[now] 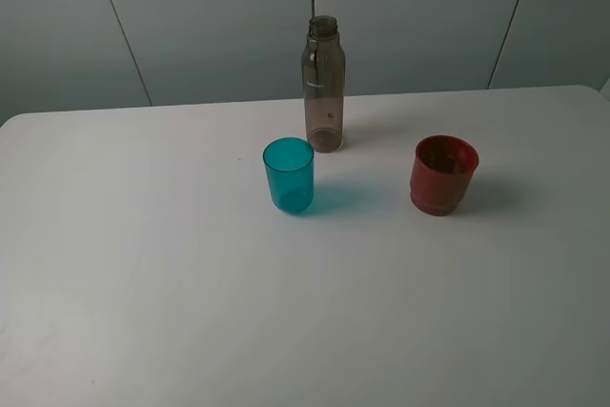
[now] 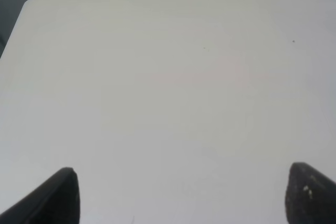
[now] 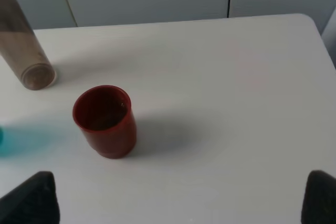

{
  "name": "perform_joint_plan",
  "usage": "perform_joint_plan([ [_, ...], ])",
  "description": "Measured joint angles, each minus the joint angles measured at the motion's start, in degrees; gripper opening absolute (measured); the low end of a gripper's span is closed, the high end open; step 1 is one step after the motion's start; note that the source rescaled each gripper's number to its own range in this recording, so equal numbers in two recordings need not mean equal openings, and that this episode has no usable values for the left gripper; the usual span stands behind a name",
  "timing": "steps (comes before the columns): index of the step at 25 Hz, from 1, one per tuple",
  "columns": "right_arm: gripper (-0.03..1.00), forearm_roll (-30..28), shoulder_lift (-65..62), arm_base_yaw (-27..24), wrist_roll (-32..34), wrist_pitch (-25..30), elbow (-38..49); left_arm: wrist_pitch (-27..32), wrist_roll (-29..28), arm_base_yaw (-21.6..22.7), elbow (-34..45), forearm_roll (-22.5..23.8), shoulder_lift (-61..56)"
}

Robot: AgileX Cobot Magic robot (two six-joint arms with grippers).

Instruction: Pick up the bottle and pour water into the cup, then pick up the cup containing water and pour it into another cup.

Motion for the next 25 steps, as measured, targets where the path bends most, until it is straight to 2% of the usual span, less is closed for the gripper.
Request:
perform_joint_plan([
  [4,0.99,8.13,-4.43,0.00,-8.53,-0.44,5.66,0.00,0.00,0.00,0.00,0.00,0.00],
  [9,0.99,14.24,-9.24,0.00,-14.14,-1.41,13.38,0.00,-0.11,0.00,0.00,0.00,0.00],
  [14,0.99,15.09,-10.04,0.00,-17.75,-0.28,15.85,0.00,-0.11,0.00,0.00,0.00,0.00],
  [25,0.99,15.08,-10.42,0.00,-18.79,-0.28,15.85,0.00,-0.23,0.00,0.00,0.00,0.00],
])
